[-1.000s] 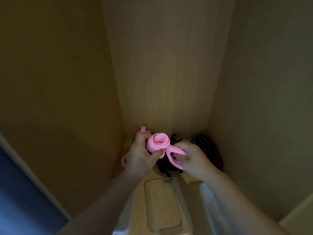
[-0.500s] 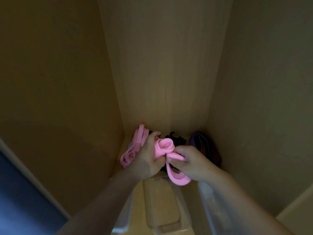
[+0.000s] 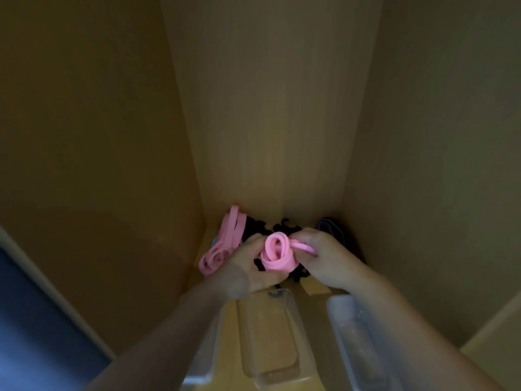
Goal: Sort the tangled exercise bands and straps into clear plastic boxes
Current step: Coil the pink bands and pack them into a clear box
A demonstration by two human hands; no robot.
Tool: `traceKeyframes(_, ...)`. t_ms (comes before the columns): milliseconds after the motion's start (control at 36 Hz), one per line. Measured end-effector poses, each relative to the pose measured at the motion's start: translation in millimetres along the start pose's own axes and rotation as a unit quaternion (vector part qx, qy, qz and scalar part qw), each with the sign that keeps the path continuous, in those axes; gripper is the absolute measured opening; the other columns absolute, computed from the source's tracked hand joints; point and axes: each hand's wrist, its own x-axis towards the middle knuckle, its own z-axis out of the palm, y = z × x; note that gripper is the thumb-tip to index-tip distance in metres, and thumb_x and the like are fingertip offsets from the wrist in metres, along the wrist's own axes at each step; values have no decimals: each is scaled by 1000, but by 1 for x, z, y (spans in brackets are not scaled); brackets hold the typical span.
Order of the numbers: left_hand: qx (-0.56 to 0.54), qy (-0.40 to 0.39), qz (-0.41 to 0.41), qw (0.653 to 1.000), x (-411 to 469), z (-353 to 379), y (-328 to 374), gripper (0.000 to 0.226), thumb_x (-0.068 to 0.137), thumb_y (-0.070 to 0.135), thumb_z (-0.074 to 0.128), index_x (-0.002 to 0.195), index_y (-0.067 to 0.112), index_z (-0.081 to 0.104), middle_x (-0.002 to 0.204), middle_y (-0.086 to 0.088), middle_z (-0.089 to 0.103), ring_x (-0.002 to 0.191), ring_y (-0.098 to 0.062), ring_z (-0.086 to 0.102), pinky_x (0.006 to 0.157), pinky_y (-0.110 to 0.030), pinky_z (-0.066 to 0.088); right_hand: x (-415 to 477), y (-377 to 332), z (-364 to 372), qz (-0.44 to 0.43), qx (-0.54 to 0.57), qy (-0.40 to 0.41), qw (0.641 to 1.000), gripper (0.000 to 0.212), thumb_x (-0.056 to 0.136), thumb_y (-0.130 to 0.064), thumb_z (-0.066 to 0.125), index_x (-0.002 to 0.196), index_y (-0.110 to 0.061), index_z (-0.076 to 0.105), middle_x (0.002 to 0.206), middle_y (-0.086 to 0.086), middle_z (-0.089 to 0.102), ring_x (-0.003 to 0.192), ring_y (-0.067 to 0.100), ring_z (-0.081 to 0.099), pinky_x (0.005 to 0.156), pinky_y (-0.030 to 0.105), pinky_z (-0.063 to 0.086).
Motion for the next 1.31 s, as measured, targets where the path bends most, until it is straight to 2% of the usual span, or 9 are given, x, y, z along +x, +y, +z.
traceKeyframes(139, -77, 38, -22, 996, -1, 3, 8, 45, 70, 11, 82, 95, 38, 58, 88, 20, 66, 88, 11, 61, 81, -14, 43, -2, 5, 3, -1, 30, 27, 999, 17, 94, -15, 57, 101, -21, 71, 90, 3, 62, 82, 15, 60, 76, 30, 49)
traceKeyframes(361, -245, 48, -71, 966, -2, -4, 8, 49, 65, 35, 77, 110, 16, 68, 107, -11, 72, 106, -28, 66, 95, -43, 51, -9, 12, 0, -72, 55, 63, 994, 21, 90, -9, 60, 98, -26, 69, 87, -5, 62, 83, 9, 59, 73, 21, 46)
traceKeyframes(472, -246, 72, -74, 964, 3, -3, 12, 49, 61, 40, 75, 105, 19, 69, 101, -6, 74, 103, -25, 67, 91, -39, 53, -8, 5, 2, -114, 8, 65, 991, 37, 86, -16, 61, 94, -52, 57, 93, -13, 57, 91, 4, 56, 80, 14, 41)
traceKeyframes(583, -229, 107, -79, 964, 6, 2, 21, 29, 65, 37, 73, 93, 40, 70, 95, 5, 73, 99, -18, 68, 94, -46, 52, -7, 4, 15, -125, -21, 71, 989, 34, 90, -10, 56, 120, -26, 61, 107, -5, 57, 108, 11, 51, 95, 20, 41)
traceKeyframes(667, -326, 54, -86, 940, 4, 10, 33, 27, 79, 25, 64, 106, 24, 65, 102, -3, 73, 106, -21, 66, 96, -43, 51, -7, 6, 21, -144, -60, 116, 981, 42, 93, -9, 52, 134, -16, 54, 109, -4, 55, 106, 15, 49, 93, 25, 43)
traceKeyframes(750, -506, 23, -104, 856, -2, 5, 42, 25, 85, 10, 60, 109, 7, 61, 109, -16, 69, 114, -31, 60, 100, -43, 46, -11, 12, 20, -161, -91, 120, 975, 45, 93, -9, 49, 138, -12, 50, 113, -1, 53, 107, 18, 50, 92, 31, 46)
traceKeyframes(861, -465, -53, -72, 881, -1, -1, 30, 44, 86, 4, 55, 130, 0, 51, 130, -22, 58, 126, -34, 52, 112, -49, 34, -12, 15, 14, -184, -112, 127, 968, 48, 91, -5, 47, 139, -10, 49, 111, 4, 54, 102, 20, 57, 87, 30, 49)
traceKeyframes(1056, -426, 70, -94, 897, 5, 13, 43, 34, 86, 12, 66, 118, 5, 59, 118, -19, 66, 112, -29, 63, 94, -36, 53, -9, 15, 18, -160, -98, 166, 968, 44, 92, -10, 48, 136, -10, 53, 107, 3, 56, 97, 18, 57, 83, 30, 50)
traceKeyframes(1306, -542, 110, -137, 821, 13, 17, 57, 17, 99, 8, 45, 102, 6, 62, 107, -17, 67, 103, -26, 65, 82, -33, 58, -6, 13, 20, -139, -32, 205, 968, 47, 88, -15, 56, 135, -21, 54, 101, -12, 50, 90, 2, 53, 81, 14, 44)
